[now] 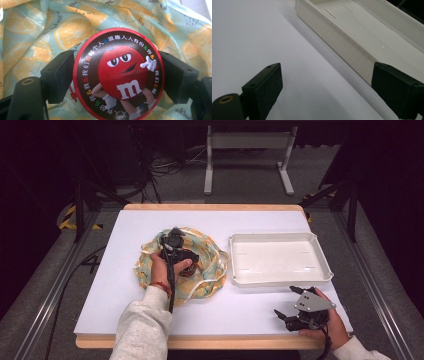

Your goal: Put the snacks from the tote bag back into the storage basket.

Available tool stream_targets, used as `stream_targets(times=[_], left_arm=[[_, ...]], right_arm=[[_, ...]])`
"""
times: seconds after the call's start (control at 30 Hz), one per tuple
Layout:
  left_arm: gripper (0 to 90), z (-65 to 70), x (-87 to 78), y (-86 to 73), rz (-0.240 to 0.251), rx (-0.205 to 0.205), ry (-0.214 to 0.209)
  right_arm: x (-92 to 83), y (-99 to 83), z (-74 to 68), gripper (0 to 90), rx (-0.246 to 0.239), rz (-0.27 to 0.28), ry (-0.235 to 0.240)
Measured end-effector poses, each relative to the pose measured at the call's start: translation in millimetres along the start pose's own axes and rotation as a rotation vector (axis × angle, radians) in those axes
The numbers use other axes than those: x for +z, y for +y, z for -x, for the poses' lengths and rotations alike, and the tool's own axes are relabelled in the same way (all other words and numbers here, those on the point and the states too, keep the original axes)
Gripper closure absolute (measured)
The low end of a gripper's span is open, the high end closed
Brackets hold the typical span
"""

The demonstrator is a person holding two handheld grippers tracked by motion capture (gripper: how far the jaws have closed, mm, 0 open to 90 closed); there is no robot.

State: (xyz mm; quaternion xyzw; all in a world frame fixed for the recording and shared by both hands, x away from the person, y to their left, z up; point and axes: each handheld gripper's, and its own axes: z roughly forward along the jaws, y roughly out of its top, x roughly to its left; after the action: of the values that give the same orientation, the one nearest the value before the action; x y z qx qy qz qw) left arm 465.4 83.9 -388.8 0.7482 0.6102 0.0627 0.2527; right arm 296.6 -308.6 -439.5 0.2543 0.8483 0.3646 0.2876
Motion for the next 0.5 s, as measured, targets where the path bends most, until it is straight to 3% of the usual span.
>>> stream_targets(times=[0.13,0.5], left_arm=[[23.8,3.7,-3.3,0.1,0.015,0.017,0.040],[25.1,4.1,-10.7,-1.1,0.024,0.045,0.054]], right_arm=[[0.2,-0.1,0.2,10.8,0.000,-0.002,0.000],[1.0,-0.2,0.3,10.7,-0.002,-0.008,0.002]])
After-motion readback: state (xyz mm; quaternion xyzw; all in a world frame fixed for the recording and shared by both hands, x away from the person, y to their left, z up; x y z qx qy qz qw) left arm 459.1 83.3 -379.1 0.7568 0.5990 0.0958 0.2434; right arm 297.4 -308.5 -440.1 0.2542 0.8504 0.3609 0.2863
